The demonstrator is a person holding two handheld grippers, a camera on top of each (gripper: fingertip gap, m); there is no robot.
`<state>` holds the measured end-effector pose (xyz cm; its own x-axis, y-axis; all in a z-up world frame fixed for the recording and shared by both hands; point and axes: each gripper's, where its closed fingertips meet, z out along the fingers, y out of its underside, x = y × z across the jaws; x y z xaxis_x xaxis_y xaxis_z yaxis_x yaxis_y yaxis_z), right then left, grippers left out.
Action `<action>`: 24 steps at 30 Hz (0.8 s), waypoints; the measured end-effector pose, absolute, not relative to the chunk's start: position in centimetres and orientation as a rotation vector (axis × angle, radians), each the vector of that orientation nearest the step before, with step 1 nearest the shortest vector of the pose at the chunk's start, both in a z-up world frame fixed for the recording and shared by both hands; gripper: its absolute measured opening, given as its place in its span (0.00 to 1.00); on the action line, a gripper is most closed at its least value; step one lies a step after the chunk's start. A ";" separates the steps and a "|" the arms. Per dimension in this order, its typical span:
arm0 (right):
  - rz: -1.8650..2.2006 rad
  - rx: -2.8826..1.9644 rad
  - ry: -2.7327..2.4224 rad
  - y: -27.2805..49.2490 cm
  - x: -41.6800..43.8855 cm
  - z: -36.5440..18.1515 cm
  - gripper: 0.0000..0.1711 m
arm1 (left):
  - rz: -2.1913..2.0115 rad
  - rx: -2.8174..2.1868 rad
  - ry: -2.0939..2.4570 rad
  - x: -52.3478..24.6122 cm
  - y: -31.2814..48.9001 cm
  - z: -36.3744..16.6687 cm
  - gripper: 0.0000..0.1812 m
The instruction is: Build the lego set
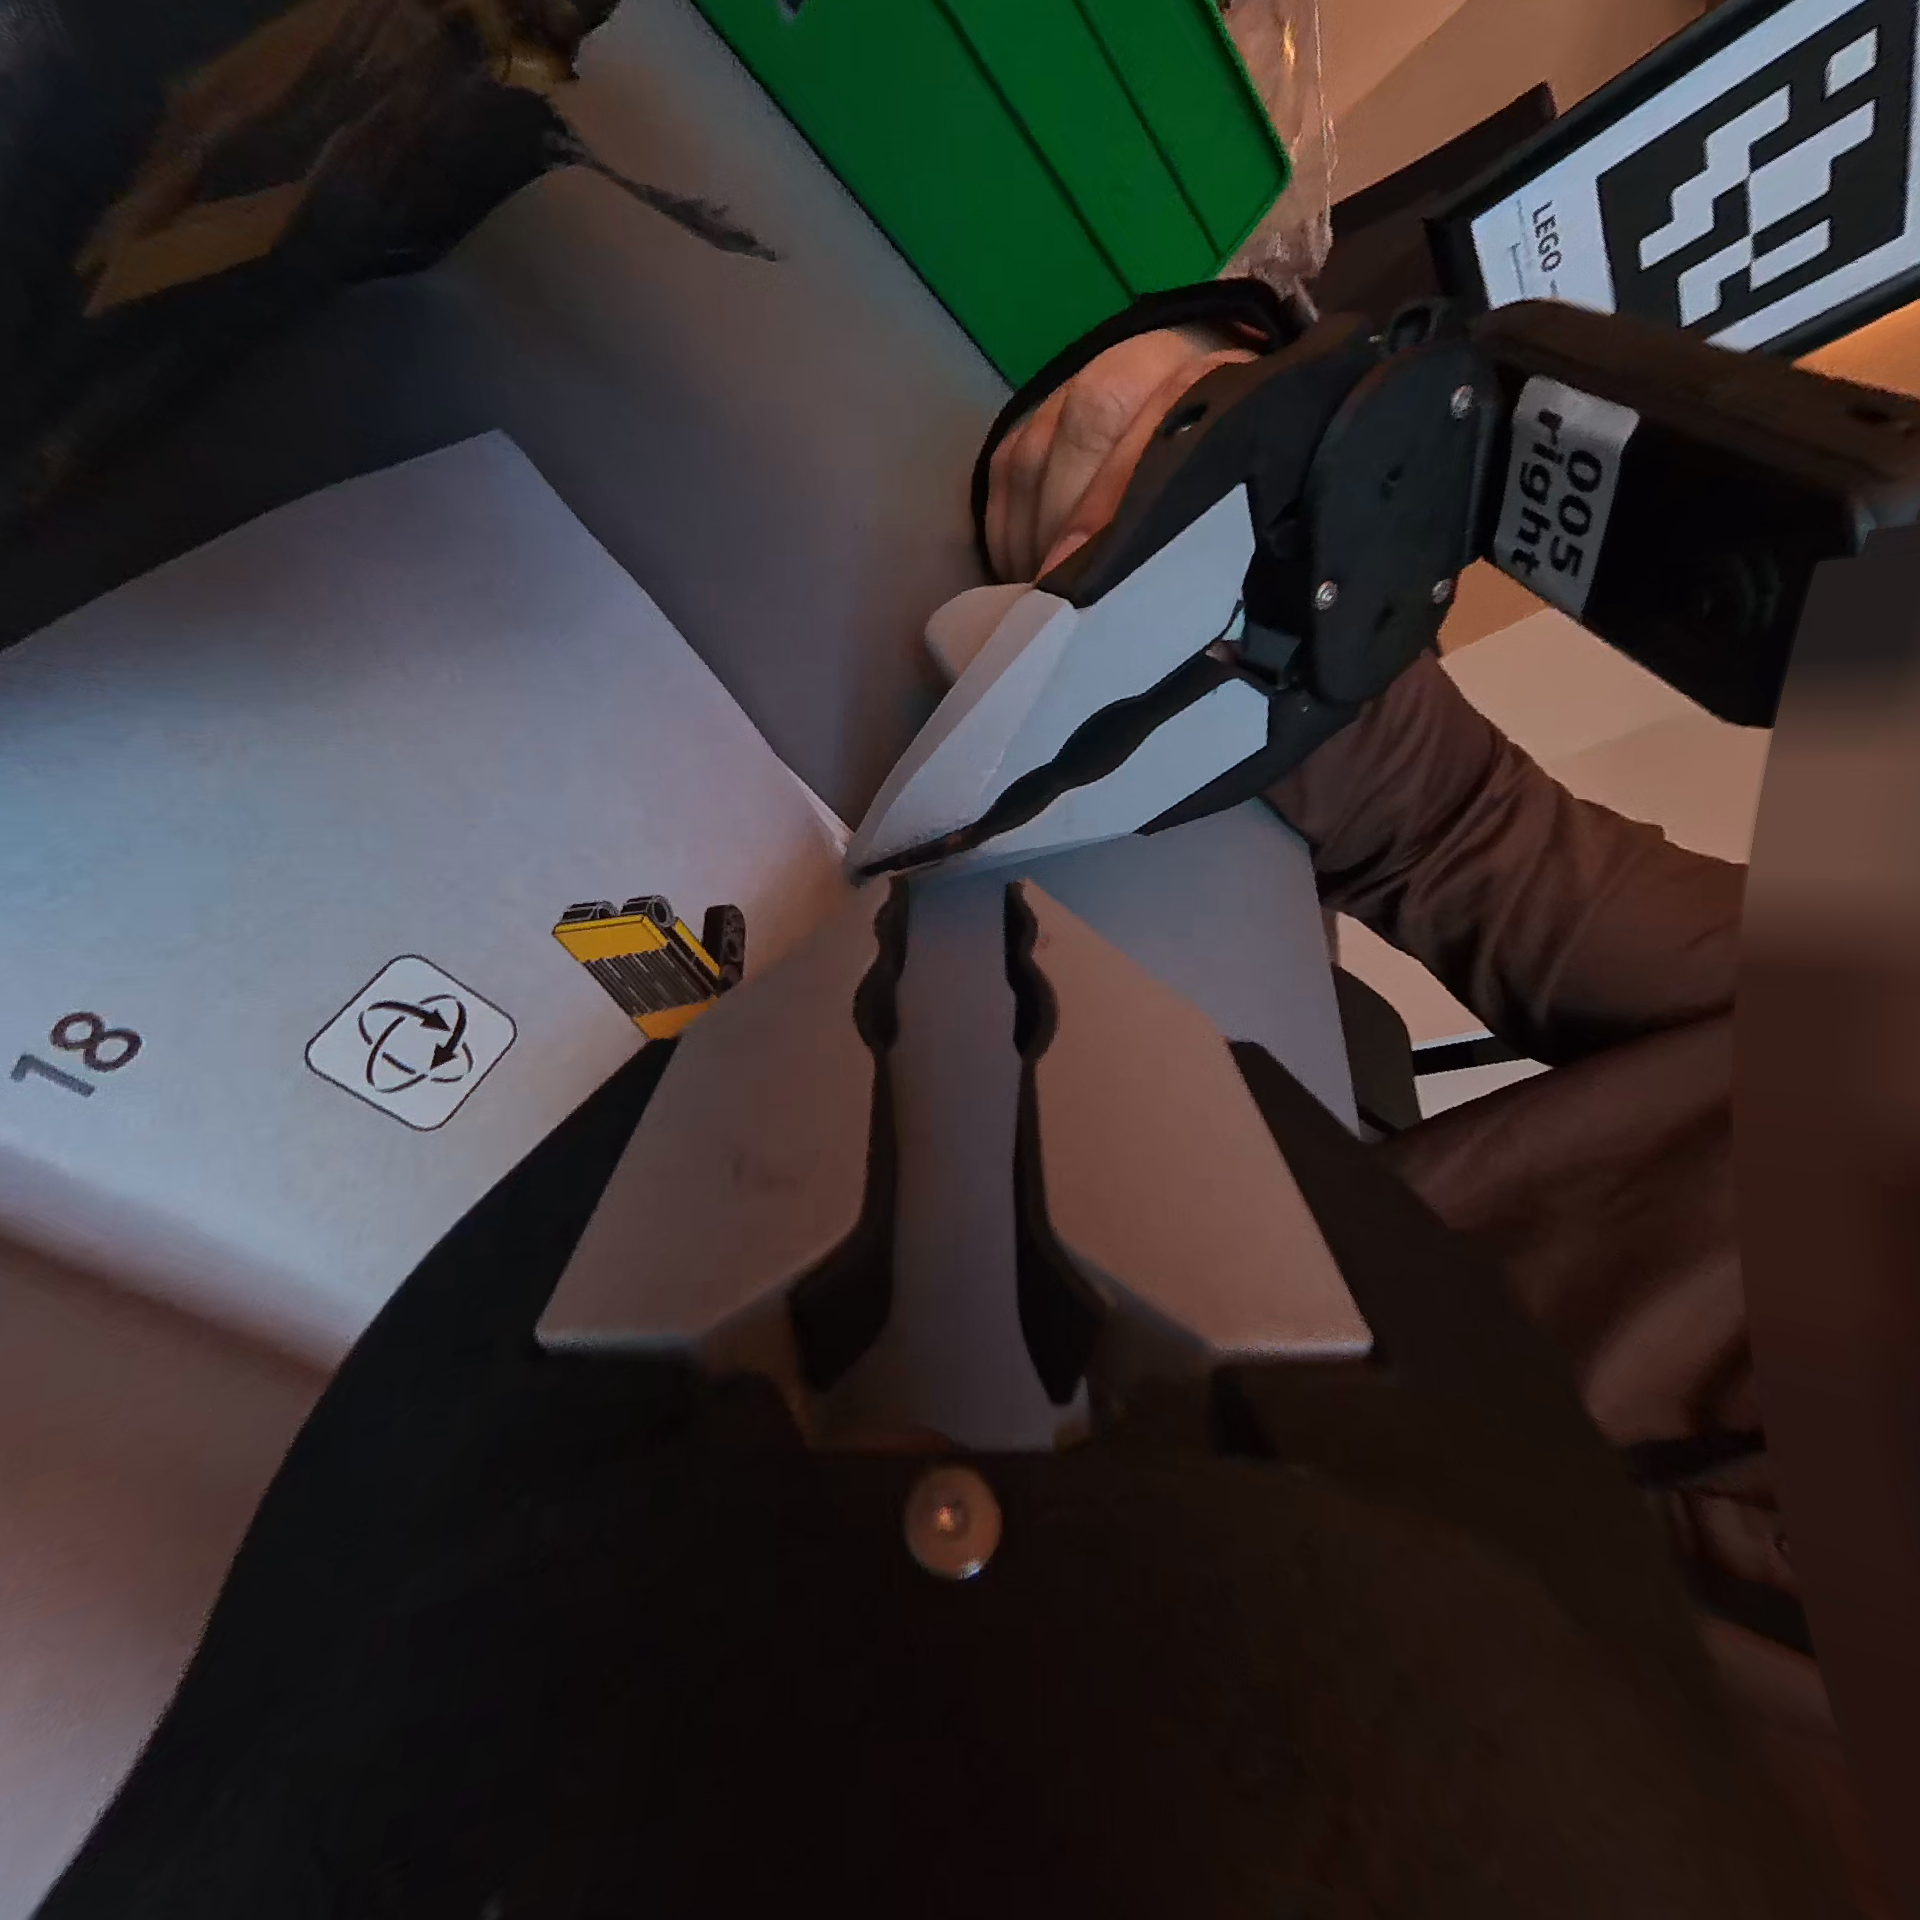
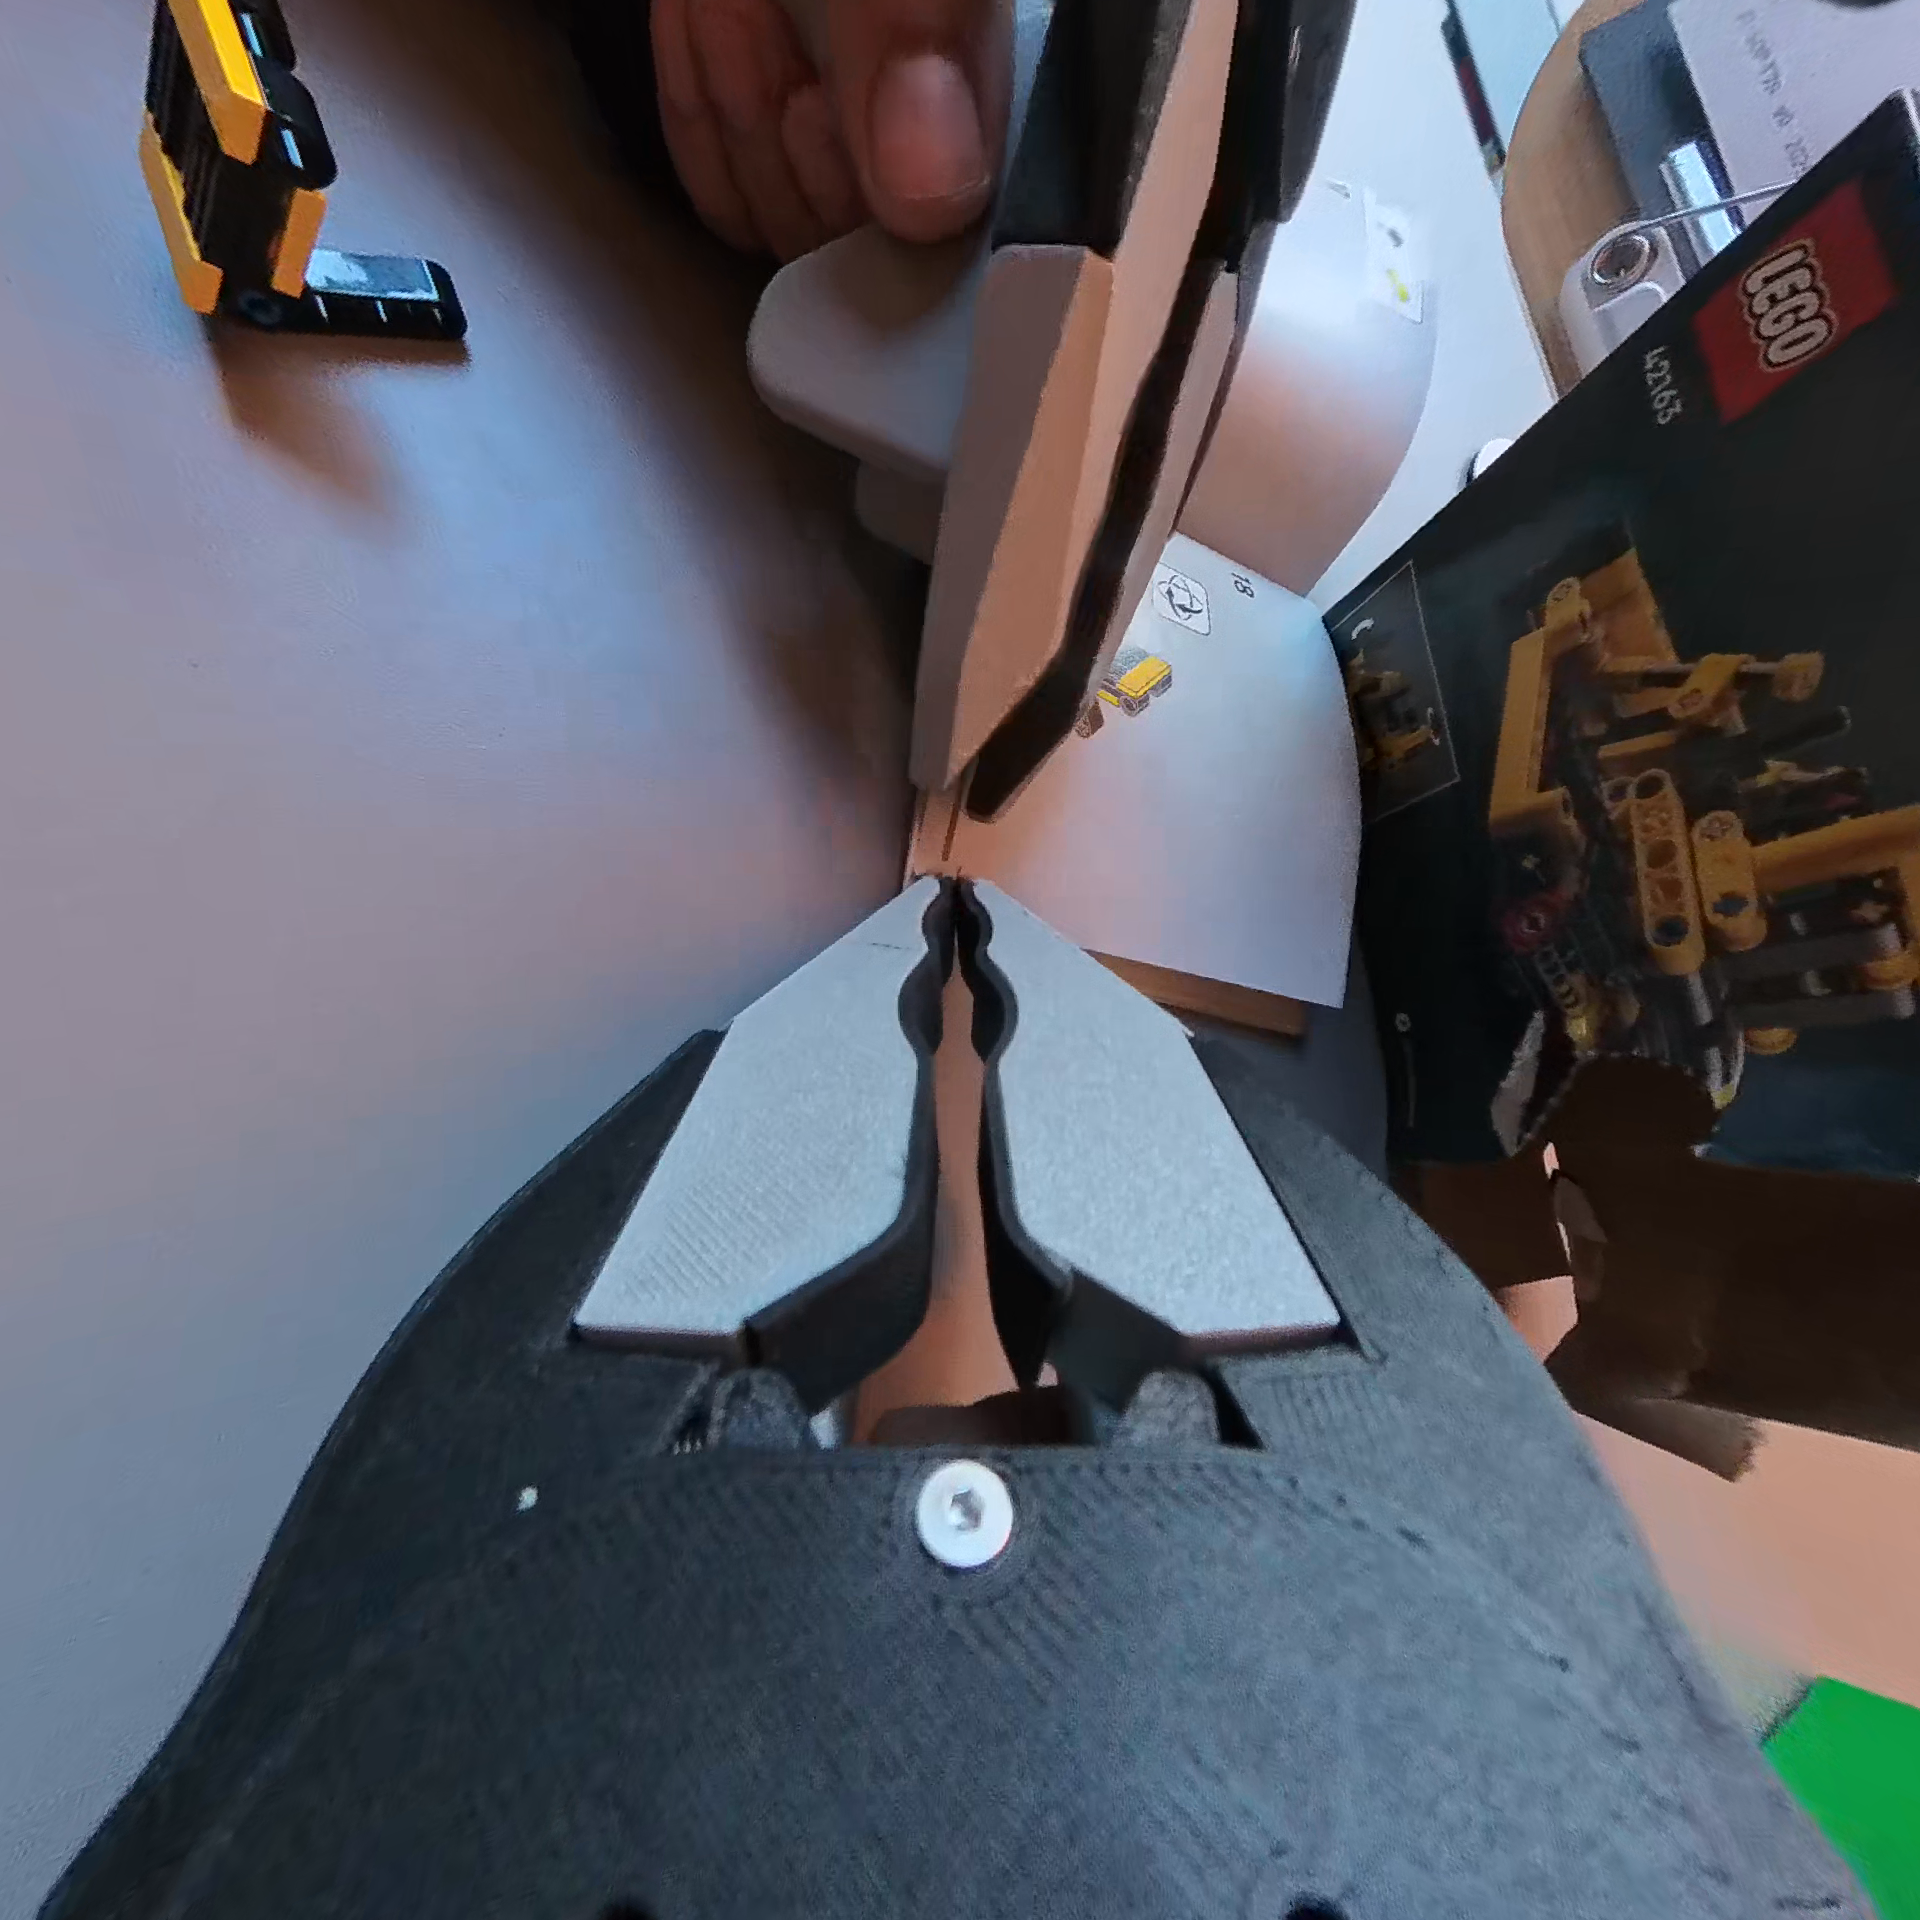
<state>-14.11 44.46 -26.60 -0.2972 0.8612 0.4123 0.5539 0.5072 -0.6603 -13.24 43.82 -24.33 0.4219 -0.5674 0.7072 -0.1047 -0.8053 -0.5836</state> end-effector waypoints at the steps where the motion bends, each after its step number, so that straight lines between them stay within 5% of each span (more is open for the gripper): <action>1: 0.515 -1.160 -1.985 44.5 -14.1 -26.6 0.00 | -1.332 -2.232 0.587 -13.3 43.8 -24.4 0.11; 24: 0.604 -1.053 -2.200 43.4 -14.1 -26.8 0.00 | -1.249 -2.313 0.689 -14.3 43.2 -25.9 0.05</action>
